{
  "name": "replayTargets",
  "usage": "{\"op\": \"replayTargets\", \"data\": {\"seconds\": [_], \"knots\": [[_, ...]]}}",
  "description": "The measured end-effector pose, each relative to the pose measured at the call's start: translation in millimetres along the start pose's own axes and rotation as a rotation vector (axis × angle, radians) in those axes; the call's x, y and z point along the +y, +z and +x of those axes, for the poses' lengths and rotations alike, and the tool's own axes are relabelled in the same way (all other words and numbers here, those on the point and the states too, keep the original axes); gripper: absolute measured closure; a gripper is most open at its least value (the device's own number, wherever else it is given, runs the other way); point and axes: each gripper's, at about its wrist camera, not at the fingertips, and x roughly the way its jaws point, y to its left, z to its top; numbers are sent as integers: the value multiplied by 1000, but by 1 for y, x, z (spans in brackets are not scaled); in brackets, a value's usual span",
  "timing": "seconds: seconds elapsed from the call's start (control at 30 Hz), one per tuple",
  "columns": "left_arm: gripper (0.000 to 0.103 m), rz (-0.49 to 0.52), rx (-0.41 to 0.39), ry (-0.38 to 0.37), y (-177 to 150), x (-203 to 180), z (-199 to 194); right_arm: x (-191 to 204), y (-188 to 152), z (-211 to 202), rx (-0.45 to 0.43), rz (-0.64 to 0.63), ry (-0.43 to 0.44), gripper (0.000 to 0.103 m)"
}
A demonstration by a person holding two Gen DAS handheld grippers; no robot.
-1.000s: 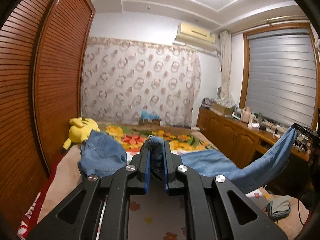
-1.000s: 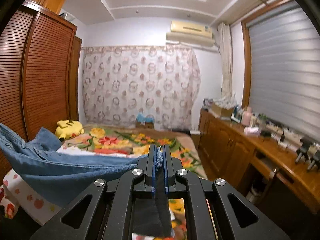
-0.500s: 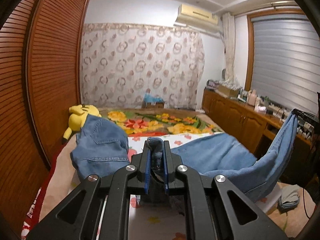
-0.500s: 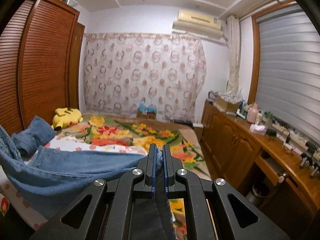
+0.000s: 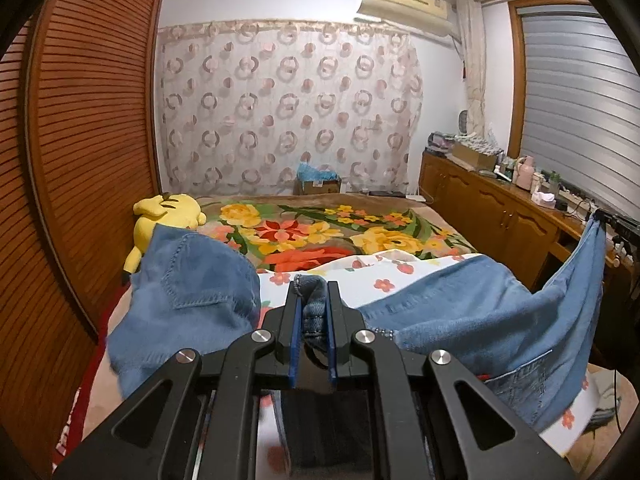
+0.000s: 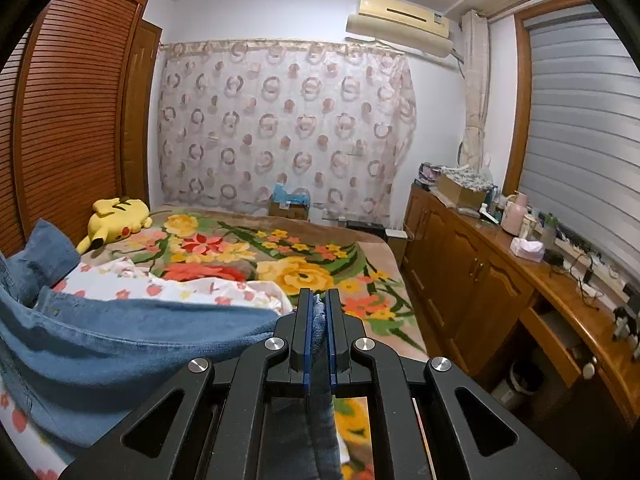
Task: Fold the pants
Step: 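Flip the jeans over with both tools and lay them back on the sheet, then open both tools to release the jeans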
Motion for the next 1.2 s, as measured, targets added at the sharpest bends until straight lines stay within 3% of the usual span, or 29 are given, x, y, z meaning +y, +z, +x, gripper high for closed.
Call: {"op": "replayTargets", "data": {"seconds": [0.13,0.3,0.53,0.63,0.8,0.9,1.07,1.13,1.2], "knots": [[92,-1,31,7,9,1,31,3,16,38,12,-8,-6,98],[92,-2,81,31,13,7,69,8,12,83,29,-13,-8,98],[90,-4,167,39,-1,9,110,26,9,153,141,-29,-19,98],[82,-16,184,31,-4,11,113,30,6,174,190,-29,-33,97],[53,2,176,28,-5,9,102,32,22,189,239,-23,-49,97],[44,8,182,13,-6,9,96,34,30,194,249,-7,-43,97],[26,5,181,-15,-12,10,83,39,36,183,248,20,-11,82],[24,7,179,-22,-14,10,79,43,33,173,239,24,21,66],[24,7,179,-28,-15,9,76,50,37,164,232,13,45,59]]}}
